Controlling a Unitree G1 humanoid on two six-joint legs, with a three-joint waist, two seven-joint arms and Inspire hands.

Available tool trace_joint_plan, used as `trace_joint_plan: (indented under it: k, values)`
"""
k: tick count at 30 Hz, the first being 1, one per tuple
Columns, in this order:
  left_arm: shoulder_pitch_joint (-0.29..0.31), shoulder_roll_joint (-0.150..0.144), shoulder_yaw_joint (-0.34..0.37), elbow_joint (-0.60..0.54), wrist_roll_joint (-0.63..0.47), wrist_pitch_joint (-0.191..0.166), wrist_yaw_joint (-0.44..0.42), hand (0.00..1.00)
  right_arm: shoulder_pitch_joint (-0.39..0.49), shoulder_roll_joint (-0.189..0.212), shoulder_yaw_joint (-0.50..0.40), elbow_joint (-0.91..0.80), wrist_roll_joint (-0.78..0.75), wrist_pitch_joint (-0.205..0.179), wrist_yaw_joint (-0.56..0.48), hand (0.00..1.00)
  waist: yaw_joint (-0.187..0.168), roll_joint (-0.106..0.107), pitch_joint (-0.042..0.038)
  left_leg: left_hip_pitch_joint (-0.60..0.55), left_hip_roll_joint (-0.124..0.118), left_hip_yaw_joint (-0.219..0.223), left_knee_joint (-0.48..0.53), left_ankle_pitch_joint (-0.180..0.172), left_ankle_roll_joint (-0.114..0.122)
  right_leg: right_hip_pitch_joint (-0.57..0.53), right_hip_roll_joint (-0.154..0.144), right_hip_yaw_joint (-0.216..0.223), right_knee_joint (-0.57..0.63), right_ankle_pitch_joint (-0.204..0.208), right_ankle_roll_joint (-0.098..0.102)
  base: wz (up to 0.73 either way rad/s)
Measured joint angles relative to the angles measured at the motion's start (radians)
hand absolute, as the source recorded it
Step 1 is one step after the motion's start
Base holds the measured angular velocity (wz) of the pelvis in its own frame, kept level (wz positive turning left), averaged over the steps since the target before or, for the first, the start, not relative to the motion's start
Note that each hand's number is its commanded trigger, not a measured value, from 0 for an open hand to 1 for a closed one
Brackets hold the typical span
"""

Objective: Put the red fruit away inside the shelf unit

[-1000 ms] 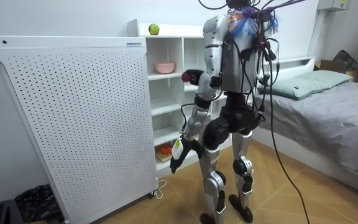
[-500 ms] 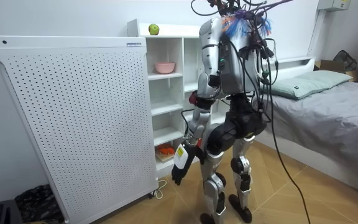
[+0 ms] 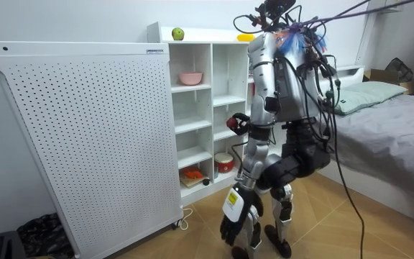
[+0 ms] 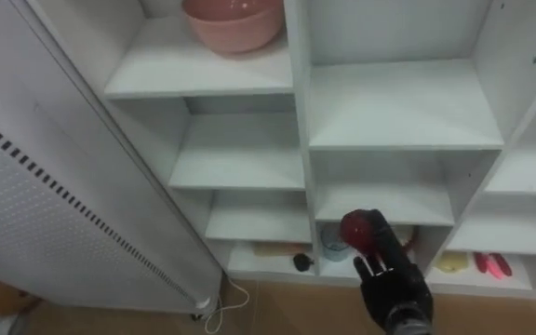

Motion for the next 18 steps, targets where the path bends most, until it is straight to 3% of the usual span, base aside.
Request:
trace_joint_plan:
  k: [5,11,16,18]
  values:
    - [0.009,0.002,-0.01,-0.03,0.001,0.008,0.017,0.0,-0.08,-0.041,-0.033,0.007,0.099,-0.002,0.001,1.0,0.007,-0.005,-0.0005,-0.07,0.013,-0.008,0.049,0.0,-0.001,-0.05,-0.001,-0.026,0.023,0.005,-0.019,0.02]
    - [0.009,0.014,-0.028,-0.043,-0.001,0.008,0.028,0.0,-0.1,-0.067,-0.083,0.029,0.139,-0.002,0.0,1.0,0.028,-0.008,-0.0031,-0.089,0.013,-0.01,0.055,0.0,-0.001,-0.062,-0.004,-0.033,0.024,0.005,-0.021,0.01]
    - [0.012,0.026,-0.028,-0.08,0.0,0.013,0.028,0.0,-0.133,-0.077,-0.146,0.033,0.166,0.0,-0.005,1.0,0.052,-0.008,-0.0055,-0.133,0.029,-0.009,0.081,-0.001,0.001,-0.093,-0.006,-0.05,0.033,0.007,-0.024,0.08]
    - [0.024,0.031,-0.026,-0.099,0.0,0.013,0.028,0.0,-0.142,-0.079,-0.165,0.037,0.167,0.0,-0.015,1.0,0.059,-0.005,-0.0093,-0.133,0.028,-0.009,0.082,-0.002,0.003,-0.092,-0.006,-0.05,0.033,0.007,-0.024,0.0]
